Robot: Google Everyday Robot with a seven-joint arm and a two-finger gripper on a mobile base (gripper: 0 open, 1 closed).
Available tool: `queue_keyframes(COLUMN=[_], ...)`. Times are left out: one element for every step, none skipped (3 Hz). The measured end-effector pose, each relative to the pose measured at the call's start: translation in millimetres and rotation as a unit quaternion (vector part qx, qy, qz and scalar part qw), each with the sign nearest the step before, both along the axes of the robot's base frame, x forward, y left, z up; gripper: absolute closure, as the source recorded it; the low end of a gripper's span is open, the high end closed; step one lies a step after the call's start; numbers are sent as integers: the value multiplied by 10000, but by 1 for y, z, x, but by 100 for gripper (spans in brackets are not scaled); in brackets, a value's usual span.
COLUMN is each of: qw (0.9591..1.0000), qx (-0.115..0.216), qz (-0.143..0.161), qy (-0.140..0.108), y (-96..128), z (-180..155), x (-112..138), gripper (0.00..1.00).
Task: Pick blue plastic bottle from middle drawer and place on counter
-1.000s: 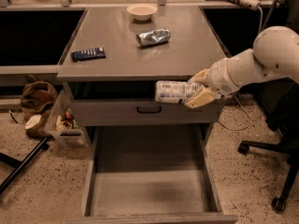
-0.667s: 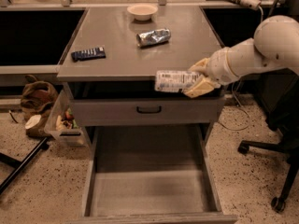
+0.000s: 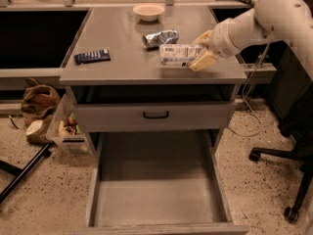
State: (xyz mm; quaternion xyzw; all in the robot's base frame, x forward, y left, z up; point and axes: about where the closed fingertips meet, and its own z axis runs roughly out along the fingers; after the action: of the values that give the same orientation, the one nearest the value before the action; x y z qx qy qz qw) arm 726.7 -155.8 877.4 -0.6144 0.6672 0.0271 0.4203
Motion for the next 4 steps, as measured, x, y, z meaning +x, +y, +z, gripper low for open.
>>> queue_keyframes(qw=[9996, 9982, 9980, 9980], qx=[-196, -431, -454, -454], qz=[-178, -140, -128, -128], qy=[6, 389, 433, 433], y=[1, 9, 9, 9], z=[-6, -31, -30, -30], x=[38, 59, 60, 60], gripper=[100, 100, 84, 63])
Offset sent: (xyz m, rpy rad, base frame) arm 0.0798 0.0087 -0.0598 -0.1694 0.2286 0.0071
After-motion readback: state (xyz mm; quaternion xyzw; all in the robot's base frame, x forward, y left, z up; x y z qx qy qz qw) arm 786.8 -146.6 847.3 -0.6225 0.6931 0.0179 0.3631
